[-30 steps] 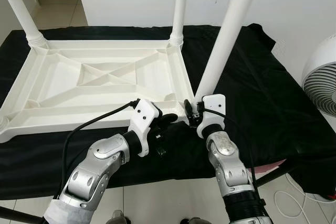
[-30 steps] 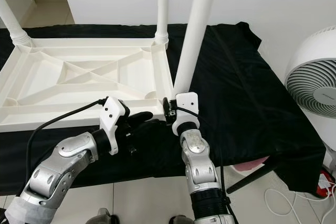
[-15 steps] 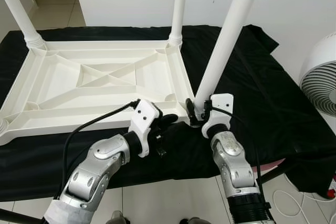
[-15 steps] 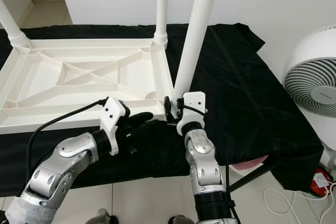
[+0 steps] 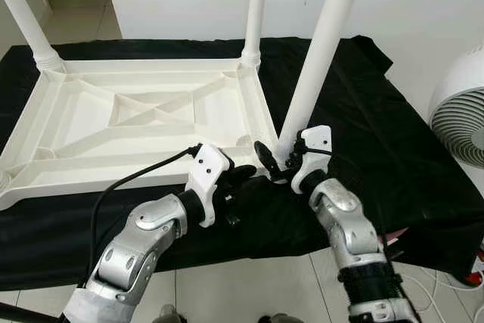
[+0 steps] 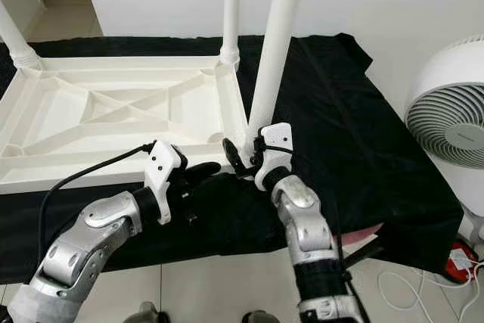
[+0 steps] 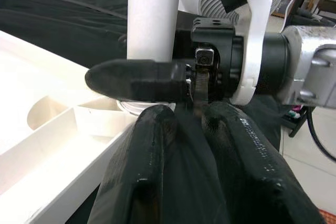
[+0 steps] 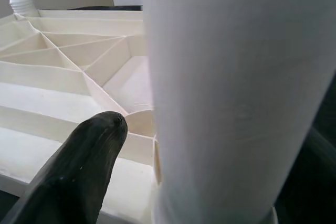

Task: Building children table

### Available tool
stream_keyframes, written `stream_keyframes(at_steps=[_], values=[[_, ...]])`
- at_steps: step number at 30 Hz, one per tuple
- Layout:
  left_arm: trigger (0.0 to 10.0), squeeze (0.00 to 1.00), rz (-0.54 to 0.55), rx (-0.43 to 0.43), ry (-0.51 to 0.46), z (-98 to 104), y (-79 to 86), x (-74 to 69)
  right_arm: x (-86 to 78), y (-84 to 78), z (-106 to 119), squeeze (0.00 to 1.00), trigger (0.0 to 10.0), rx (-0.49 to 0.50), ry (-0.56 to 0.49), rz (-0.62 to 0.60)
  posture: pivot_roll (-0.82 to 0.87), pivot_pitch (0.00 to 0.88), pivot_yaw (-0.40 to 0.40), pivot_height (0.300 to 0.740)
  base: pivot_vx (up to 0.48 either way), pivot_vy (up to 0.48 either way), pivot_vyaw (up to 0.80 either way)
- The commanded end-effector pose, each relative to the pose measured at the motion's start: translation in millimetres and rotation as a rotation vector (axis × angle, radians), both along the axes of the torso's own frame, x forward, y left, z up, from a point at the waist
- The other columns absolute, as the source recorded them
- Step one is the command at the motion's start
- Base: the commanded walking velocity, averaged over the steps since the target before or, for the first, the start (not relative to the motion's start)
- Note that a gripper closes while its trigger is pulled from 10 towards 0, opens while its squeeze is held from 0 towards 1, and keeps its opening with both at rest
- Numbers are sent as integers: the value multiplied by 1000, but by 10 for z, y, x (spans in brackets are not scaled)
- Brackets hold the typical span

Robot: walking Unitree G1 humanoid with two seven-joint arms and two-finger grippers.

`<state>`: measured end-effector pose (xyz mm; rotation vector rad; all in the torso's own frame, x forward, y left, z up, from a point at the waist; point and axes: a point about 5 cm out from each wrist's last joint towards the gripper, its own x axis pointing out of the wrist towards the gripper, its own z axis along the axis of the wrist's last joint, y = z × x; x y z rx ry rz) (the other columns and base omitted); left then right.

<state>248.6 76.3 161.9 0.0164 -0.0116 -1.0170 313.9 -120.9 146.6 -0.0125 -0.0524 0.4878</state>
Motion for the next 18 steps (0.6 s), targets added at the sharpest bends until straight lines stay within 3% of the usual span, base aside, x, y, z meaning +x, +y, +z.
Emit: stream_keyframes(at_steps=[1,4,8,18], values=[[10000,0,-23,13,4,-25,-21,-22,13,-15,-24,0,10000,-8,6,19,-27,37,-24,740,0,0,0],[10000,0,-25,19,-1,-14,-7,-6,112,-92,-2,0,10000,-111,-6,129,-35,45,-2,740,0,0,0],[10000,0,-36,23,-10,19,-22,9,182,-111,23,0,10000,-181,-21,186,-29,43,8,740,0,0,0],[10000,0,-25,36,-13,39,38,44,202,-54,-6,0,10000,-206,-19,297,-23,48,9,740,0,0,0]])
